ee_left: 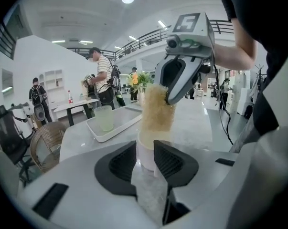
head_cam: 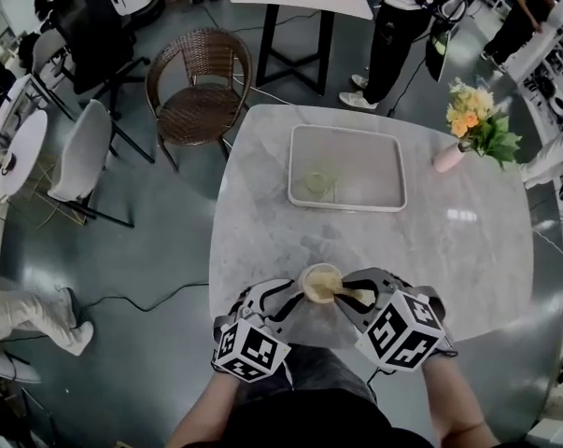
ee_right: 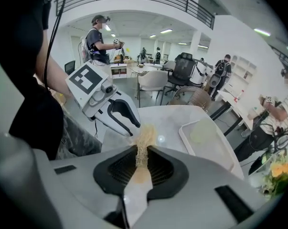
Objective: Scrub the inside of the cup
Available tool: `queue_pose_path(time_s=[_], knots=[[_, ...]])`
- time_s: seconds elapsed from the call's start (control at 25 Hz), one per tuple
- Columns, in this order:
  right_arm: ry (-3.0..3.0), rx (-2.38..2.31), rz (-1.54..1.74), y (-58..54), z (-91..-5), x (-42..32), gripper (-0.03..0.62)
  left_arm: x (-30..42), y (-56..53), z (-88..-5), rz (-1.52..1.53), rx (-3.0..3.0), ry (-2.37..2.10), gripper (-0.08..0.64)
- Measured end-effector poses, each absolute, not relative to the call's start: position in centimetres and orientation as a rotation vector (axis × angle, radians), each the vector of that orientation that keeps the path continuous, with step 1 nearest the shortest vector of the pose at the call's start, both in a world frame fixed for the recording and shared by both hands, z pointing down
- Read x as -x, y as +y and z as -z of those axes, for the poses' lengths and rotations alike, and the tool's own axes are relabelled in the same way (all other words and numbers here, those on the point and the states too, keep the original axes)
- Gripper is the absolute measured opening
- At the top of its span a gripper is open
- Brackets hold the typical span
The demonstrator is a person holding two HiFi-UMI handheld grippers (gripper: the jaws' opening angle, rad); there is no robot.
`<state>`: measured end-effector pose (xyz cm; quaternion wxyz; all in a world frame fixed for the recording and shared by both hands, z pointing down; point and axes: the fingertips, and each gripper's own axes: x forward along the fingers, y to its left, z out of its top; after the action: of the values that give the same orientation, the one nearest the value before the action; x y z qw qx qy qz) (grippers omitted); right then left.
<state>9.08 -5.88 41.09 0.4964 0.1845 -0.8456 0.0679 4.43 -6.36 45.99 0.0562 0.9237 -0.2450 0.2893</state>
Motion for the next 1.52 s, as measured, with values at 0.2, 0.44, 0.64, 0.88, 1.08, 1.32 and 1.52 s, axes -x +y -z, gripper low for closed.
queue_pose_path(time_s=[0.2, 0.44, 0.64, 0.88, 1.08, 1.32, 1.52], knots=[[-2.112, -0.568, -0.206, -5.6, -39.7, -9.4, 0.063, -4.6, -6.8, -44.2, -0.845, -2.848, -0.783, 0.07], [-2.164, -0.703, -0.198, -6.1, -37.7, -9.7, 0.063, -4.6, -7.5, -42.0, -0.735, -2.851, -0.84, 0.014], [-2.222, -0.783, -0.212, -6.2, -36.6, -9.5, 0.063, -4.9, -8.1, -40.2, -0.636, -2.84, -0.878, 0.014], [-2.24, -0.844, -0.212, -5.9, -36.0, -9.6, 0.063, -4.8, -8.6, -38.9, -0.574, -2.843, -0.906, 0.014], [-2.248, -0.879, -0.232, -5.5, -35.5, -9.9, 0.064, -4.9, -8.4, -38.2, -0.541, -2.835, -0.907, 0.014], [-2.264, -0.898, -0.238, -5.1, -35.0, -9.6, 0.064, -4.8, -8.2, -37.5, -0.537, -2.854, -0.915, 0.014], [-2.272, -0.908, -0.233, -5.1, -34.9, -9.6, 0.064, -4.6, -8.2, -37.4, -0.533, -2.852, -0.928, 0.014]])
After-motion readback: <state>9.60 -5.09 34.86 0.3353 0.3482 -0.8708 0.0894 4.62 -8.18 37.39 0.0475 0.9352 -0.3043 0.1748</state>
